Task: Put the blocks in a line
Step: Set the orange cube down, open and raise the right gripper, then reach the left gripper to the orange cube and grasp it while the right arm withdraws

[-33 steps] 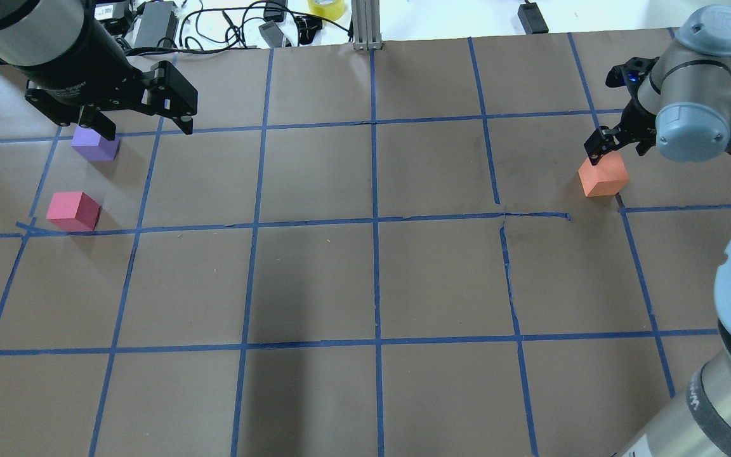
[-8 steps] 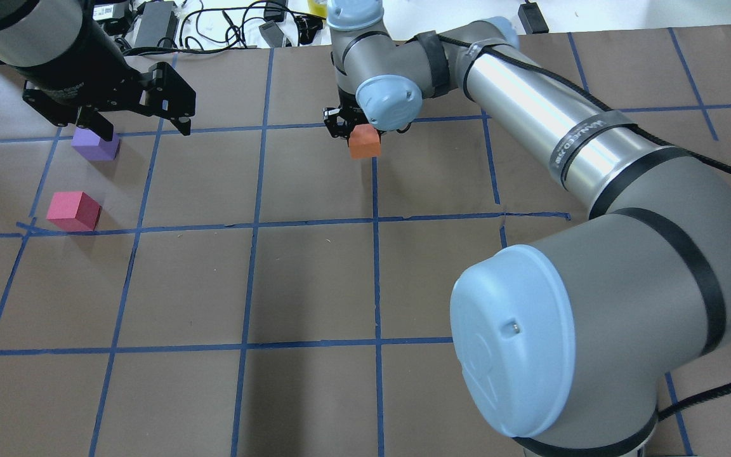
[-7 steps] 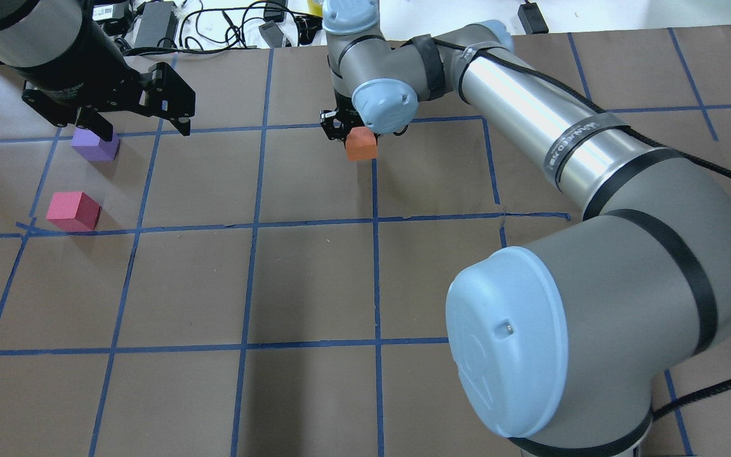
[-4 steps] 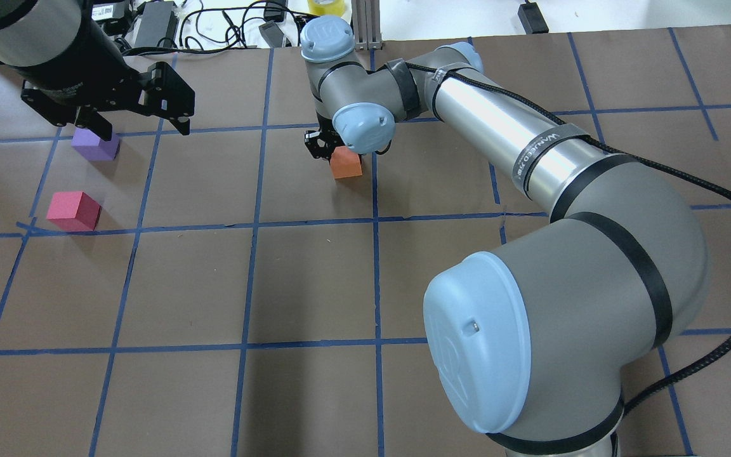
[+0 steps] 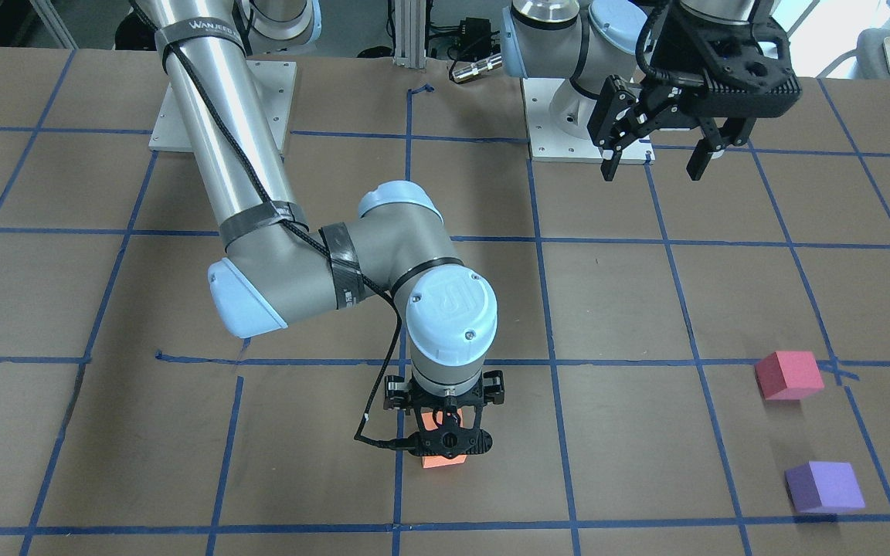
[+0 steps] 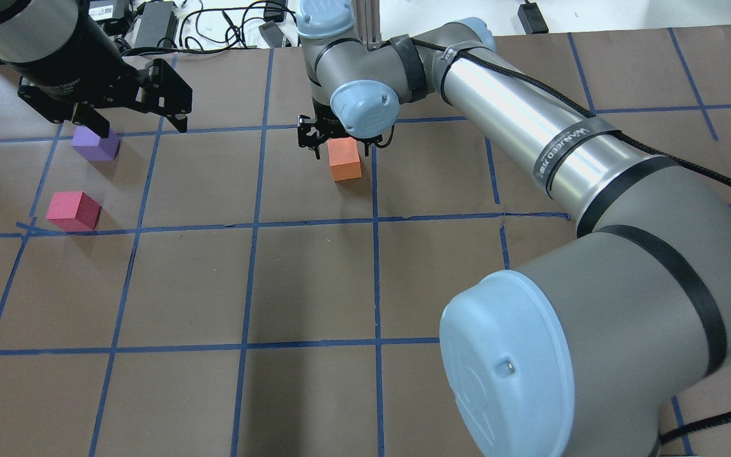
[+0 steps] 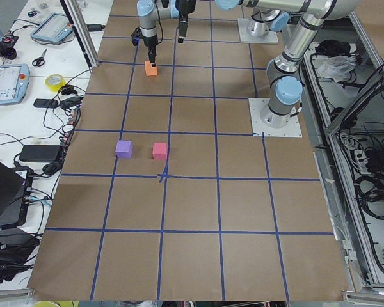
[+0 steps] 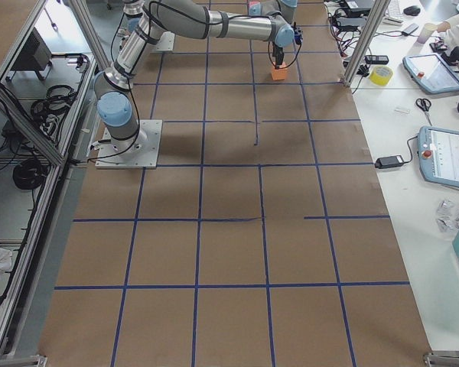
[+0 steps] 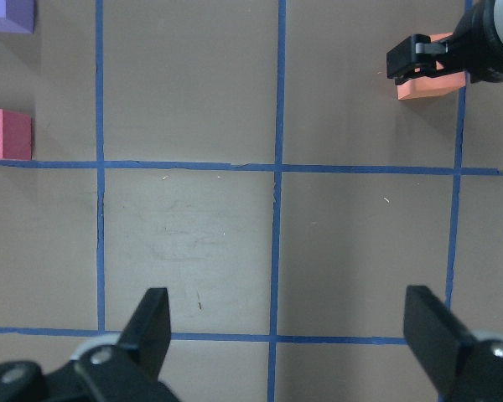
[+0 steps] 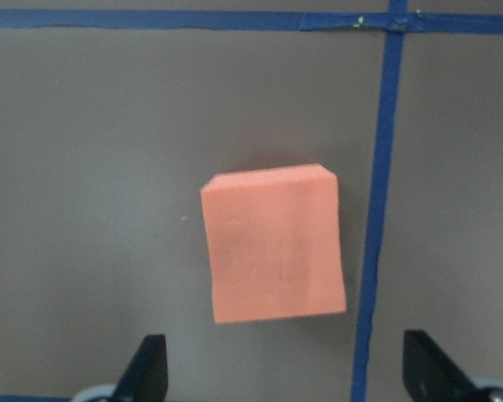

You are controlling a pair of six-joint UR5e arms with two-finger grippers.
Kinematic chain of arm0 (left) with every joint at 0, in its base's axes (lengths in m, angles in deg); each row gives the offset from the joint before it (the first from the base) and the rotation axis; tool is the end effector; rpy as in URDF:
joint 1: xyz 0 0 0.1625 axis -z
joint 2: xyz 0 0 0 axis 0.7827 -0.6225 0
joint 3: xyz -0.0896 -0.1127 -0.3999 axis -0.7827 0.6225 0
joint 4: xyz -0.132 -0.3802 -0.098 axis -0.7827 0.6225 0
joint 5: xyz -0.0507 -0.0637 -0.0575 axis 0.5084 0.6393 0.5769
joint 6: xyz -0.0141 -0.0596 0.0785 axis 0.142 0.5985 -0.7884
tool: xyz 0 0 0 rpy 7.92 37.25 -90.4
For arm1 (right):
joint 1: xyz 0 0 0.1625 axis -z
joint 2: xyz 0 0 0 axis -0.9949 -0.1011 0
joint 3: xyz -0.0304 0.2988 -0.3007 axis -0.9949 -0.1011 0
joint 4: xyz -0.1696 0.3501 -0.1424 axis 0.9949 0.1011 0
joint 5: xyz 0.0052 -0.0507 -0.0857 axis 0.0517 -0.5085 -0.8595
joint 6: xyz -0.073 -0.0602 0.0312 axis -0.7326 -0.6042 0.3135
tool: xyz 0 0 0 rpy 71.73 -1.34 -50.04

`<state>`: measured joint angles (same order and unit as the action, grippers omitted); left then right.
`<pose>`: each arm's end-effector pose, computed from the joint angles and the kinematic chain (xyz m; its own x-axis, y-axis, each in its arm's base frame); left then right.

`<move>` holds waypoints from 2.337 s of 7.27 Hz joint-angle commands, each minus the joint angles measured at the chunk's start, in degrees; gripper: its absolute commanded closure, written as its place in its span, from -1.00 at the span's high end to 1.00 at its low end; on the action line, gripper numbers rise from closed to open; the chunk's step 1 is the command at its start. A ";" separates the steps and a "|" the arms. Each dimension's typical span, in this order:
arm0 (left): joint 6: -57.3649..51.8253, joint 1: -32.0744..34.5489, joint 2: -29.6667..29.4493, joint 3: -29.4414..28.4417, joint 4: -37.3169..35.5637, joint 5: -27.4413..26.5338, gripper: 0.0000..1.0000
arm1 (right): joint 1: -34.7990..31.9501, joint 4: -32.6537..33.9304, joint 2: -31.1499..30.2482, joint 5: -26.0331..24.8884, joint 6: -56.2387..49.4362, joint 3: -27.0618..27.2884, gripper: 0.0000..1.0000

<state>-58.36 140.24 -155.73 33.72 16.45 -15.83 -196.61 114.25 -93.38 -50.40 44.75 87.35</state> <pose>-0.1218 -0.4748 0.5385 -0.9991 -0.0421 -0.0086 -0.0402 0.9859 -0.1623 0.4158 -0.6504 0.2764 -0.9994 -0.0243 -0.0260 -0.0247 0.9995 0.0186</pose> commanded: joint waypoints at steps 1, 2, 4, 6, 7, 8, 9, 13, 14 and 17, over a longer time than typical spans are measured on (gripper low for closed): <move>0.96 -0.67 -7.05 0.03 -3.40 0.67 1.00 | 2.62 -11.39 -10.31 -0.02 0.01 0.30 1.00; 0.97 -0.58 -10.84 -0.05 -5.26 1.89 1.00 | 5.25 -17.97 -14.89 0.16 -1.21 0.39 1.00; 0.89 0.55 -17.88 -0.14 -14.72 2.95 1.00 | 10.00 -23.47 -22.11 -0.19 -9.53 0.65 1.00; 2.72 7.13 -27.44 -3.81 -24.47 2.26 1.00 | 14.65 -22.35 -23.71 -0.54 -19.88 3.27 1.00; 6.47 10.29 -31.84 -6.36 -27.22 1.99 1.00 | 15.81 -21.13 -24.24 -0.72 -20.72 3.98 1.00; 9.03 12.84 -35.89 -8.47 -28.38 0.34 1.00 | 16.52 -18.85 -24.77 -0.98 -21.17 4.77 1.00; 11.84 14.00 -39.15 -9.54 -30.22 -0.20 1.00 | 16.87 -15.17 -25.47 -0.98 -21.35 4.96 1.00; 19.14 16.37 -46.81 -13.67 -31.20 0.50 1.00 | 17.22 -14.18 -33.19 -3.97 -20.91 19.15 1.00; 20.04 17.08 -48.13 -13.77 -31.12 0.32 1.00 | 18.45 -12.60 -33.13 -3.97 -19.26 19.37 1.00; 17.05 17.09 -49.37 -13.59 -30.67 -0.38 0.97 | 21.80 -13.55 -36.70 -3.01 -18.98 20.59 1.00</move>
<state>-40.85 157.27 -204.56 20.17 -14.30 -15.99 -175.36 100.87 -127.72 -53.72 25.48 107.22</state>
